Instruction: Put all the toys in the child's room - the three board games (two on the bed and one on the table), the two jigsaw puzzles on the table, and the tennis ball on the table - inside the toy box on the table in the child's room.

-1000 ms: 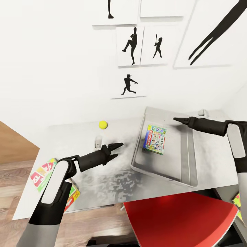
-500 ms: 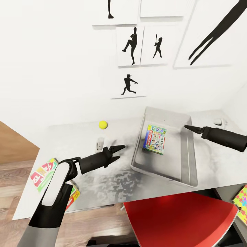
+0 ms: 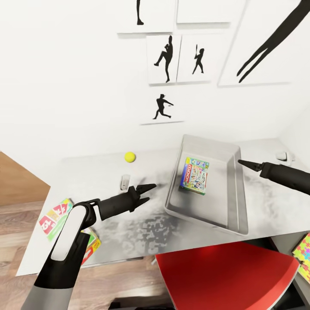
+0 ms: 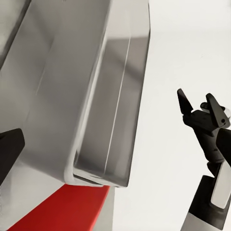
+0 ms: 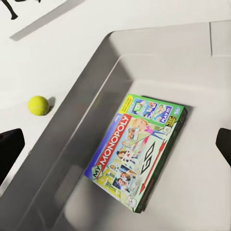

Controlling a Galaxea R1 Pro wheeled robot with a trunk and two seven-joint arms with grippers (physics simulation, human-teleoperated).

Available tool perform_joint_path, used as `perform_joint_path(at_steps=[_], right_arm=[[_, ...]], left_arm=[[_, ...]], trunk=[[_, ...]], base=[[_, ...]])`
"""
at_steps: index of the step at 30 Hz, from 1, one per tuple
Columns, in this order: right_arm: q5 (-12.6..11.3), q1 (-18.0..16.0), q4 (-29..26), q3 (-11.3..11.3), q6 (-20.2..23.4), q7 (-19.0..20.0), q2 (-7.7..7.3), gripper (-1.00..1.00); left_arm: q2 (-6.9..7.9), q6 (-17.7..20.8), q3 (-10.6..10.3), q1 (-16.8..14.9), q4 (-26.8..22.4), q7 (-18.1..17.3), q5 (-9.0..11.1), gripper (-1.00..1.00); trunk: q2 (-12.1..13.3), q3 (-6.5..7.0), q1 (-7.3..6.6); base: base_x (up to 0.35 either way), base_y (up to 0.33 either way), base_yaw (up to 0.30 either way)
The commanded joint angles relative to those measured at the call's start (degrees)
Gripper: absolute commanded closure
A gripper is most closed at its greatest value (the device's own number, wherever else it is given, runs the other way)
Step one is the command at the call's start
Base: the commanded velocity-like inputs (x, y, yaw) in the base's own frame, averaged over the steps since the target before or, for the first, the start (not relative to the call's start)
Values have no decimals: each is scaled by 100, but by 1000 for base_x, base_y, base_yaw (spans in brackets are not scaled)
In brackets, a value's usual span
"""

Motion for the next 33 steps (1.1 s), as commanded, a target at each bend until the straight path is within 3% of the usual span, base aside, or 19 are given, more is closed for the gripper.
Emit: perform_joint_path(at_steps=[1, 9, 24, 33], right_arm=[[30, 3, -5, -9, 28, 43, -3, -100], [31, 36, -18, -18, 28, 47, -23, -100], [24, 379, -24, -75, 28, 104, -398, -100], [23, 440, -24, -83, 28, 291, -462, -100]], left_arm=[[0, 15, 6, -2, -5, 60, 57, -100], [10, 16, 25, 3, -7, 63, 54, -100], [74, 10, 43, 18, -8, 66, 46, -100], [86, 8, 45, 29, -8, 67, 46, -100]], trunk=[[-9, -2, 3], [-9, 53, 3], [-9, 177, 3], [-9, 254, 3]], base=[[0, 0, 62], [0, 0, 75], [0, 0, 98], [0, 0, 109]])
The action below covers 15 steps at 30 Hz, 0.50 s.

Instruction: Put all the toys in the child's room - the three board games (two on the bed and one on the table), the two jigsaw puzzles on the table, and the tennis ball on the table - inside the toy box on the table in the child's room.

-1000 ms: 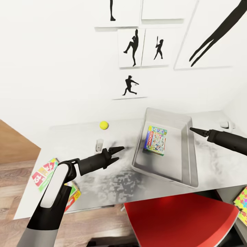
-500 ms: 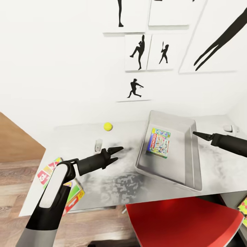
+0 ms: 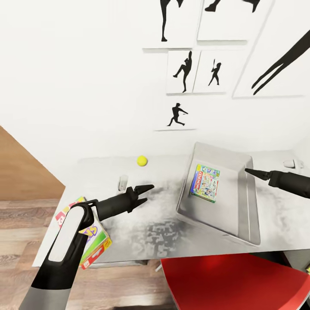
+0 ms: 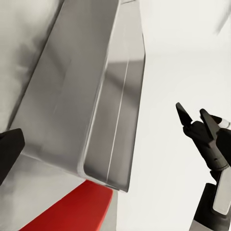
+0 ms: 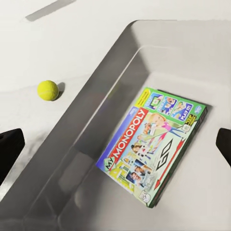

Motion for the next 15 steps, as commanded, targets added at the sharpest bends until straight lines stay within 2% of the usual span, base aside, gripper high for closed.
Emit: perform_joint_path(at_steps=[1, 7, 11, 12, 14, 15], right_arm=[[29, 13, -1, -7, 27, 80, -6, -100], [29, 189, -1, -69, 27, 172, -19, -100], [29, 447, -1, -445, 27, 210, 0, -100], [29, 447, -1, -445, 27, 210, 0, -100], [29, 572, -1, -697, 27, 219, 16, -100], [29, 572, -1, -697, 27, 219, 16, -100]], left_arm=[[-1, 15, 3, -2, -4, 60, 58, -100], [1, 14, 3, 1, -4, 65, 53, -100], [2, 14, 0, 5, -4, 69, 43, -100], [2, 14, 0, 5, -4, 69, 43, -100], [3, 14, -2, 9, -2, 72, 39, -100], [3, 14, -2, 9, -2, 72, 39, -100]], trunk=[[-10, 0, 3], [-10, 52, 3], [-10, 88, 3], [-10, 97, 3], [-10, 114, 3], [-10, 123, 3]], base=[[0, 0, 103], [0, 0, 97], [0, 0, 86], [0, 0, 80], [0, 0, 68], [0, 0, 62]])
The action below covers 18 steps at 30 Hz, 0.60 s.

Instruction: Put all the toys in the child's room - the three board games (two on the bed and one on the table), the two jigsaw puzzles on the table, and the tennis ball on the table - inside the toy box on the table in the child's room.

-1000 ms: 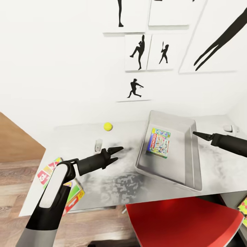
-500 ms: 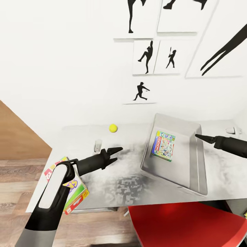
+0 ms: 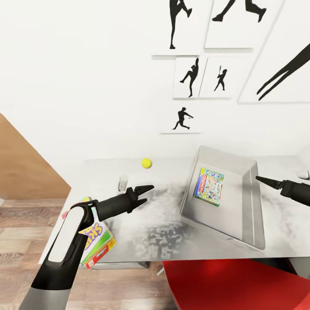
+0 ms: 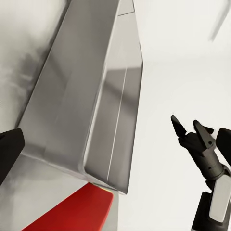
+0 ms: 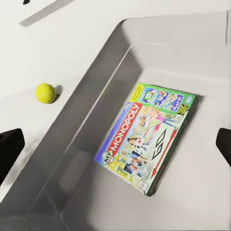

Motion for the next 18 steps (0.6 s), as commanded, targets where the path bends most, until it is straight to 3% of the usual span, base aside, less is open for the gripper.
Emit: perform_joint_path(at_steps=[1, 7, 18], right_arm=[[29, 59, 0, -121, 25, 47, 6, -100], [29, 361, 0, -491, 25, 60, 25, -100], [29, 521, 0, -694, 25, 66, 9, -100]], left_arm=[[-2, 15, 4, -3, -2, 61, 54, -100], [-4, 15, -5, 1, 0, 67, 42, -100], [-3, 15, -22, 2, 14, 80, 34, -100]], trunk=[[-10, 0, 3], [-10, 33, 3], [-10, 52, 3]], base=[[0, 0, 50], [0, 0, 32], [0, 0, 4]])
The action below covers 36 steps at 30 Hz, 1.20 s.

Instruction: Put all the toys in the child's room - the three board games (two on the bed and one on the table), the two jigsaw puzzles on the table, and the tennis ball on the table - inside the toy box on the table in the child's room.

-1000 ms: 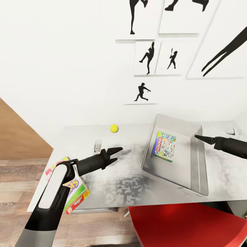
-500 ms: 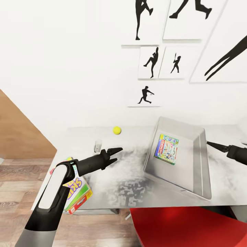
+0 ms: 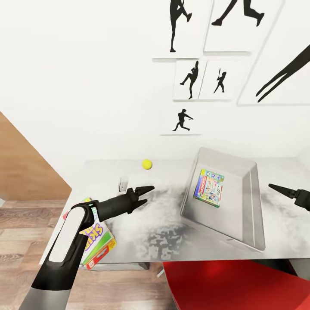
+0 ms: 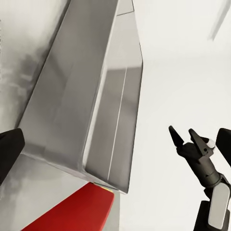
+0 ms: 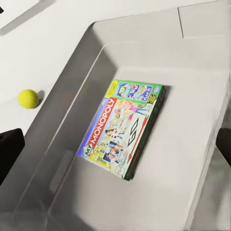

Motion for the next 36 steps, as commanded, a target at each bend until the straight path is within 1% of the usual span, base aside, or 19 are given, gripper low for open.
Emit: perform_joint_path(at_steps=[1, 17, 27, 36], right_arm=[[30, -6, 0, -7, 25, 42, -1, -100], [30, 25, 0, -47, 25, 37, -40, -100], [30, 26, 0, -48, 25, 35, -37, -100], [30, 26, 0, -48, 25, 37, -29, -100]], left_arm=[[-2, 15, 3, -4, -4, 60, 59, -100], [-4, 13, 10, -4, 15, 65, 57, -100], [-4, 15, 19, -4, 28, 77, 52, -100], [-2, 15, 24, -4, 29, 73, 52, -100]], trunk=[[-10, -7, 3], [-10, 79, 3], [-10, 168, 3], [-10, 250, 3]], base=[[0, 0, -21], [-1, 0, -62], [-243, 0, -7], [-81, 0, -1]])
